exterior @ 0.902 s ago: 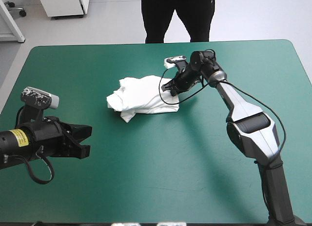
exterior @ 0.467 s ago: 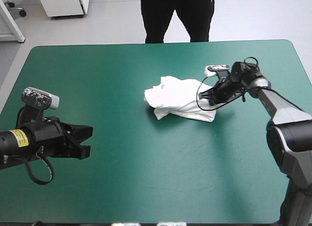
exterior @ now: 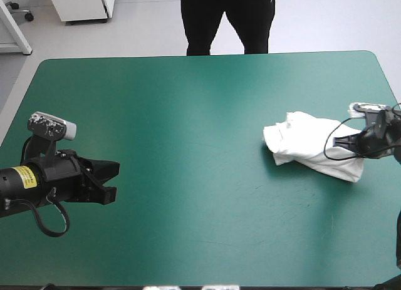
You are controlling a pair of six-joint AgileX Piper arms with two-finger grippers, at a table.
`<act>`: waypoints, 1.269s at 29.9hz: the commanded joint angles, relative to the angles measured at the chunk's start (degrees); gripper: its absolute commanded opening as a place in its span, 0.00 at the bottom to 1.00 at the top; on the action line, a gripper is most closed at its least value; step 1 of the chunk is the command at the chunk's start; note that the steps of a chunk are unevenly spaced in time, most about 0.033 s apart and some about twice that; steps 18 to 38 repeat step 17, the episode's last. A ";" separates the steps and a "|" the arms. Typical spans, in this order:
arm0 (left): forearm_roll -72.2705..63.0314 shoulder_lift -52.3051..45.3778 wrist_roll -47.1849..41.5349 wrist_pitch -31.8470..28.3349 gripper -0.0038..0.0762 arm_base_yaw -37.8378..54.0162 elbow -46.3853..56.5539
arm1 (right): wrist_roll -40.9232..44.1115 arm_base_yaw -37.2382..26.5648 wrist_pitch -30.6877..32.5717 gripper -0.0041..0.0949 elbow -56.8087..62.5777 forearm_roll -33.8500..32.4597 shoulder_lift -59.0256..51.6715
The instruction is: Fold the cloth
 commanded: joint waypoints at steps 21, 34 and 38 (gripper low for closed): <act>-1.41 0.13 1.04 -1.60 0.04 -0.04 -1.30 | 9.01 -10.28 -3.43 0.39 -0.80 -7.29 -4.48; -1.41 0.13 1.04 -1.60 0.04 -0.04 -1.30 | 9.01 -10.28 -3.43 0.39 -0.80 -7.29 -4.48; -1.41 0.13 1.04 -1.60 0.04 -0.04 -1.30 | 9.01 -10.28 -3.43 0.39 -0.80 -7.29 -4.48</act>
